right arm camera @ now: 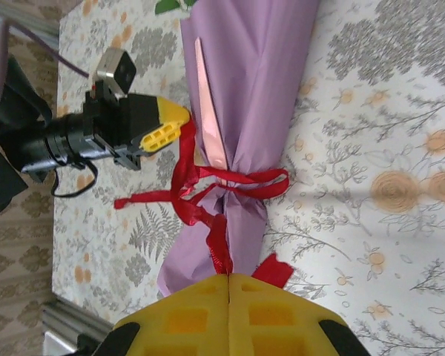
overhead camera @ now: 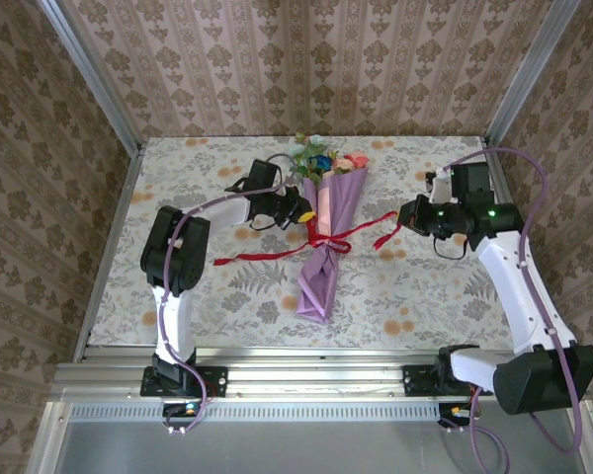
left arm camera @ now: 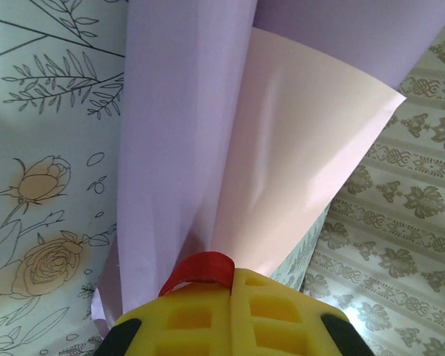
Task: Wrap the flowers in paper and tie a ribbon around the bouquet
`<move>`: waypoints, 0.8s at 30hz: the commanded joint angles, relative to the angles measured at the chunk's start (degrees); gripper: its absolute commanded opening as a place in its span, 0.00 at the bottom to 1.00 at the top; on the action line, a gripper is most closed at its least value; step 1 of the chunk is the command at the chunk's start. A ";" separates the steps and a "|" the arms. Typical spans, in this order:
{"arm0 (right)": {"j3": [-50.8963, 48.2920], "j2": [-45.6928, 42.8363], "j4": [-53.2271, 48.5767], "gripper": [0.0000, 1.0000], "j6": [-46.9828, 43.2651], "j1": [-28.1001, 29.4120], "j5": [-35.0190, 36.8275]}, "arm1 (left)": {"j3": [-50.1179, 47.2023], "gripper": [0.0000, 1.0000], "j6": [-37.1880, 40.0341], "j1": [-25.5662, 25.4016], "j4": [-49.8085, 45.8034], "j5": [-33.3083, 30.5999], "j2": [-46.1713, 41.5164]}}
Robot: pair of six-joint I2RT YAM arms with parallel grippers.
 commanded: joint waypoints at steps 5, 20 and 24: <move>1.86 -6.30 3.06 0.00 3.38 -0.59 2.28 | 0.70 0.00 0.50 0.08 -2.28 -1.52 -1.20; -2.42 -16.93 5.11 0.00 4.75 -0.93 7.68 | 0.55 0.00 1.14 0.76 -4.13 -3.36 -1.37; -5.44 -19.85 4.35 0.00 5.72 -0.90 7.38 | 0.63 0.00 1.23 0.88 -4.54 -3.72 -1.54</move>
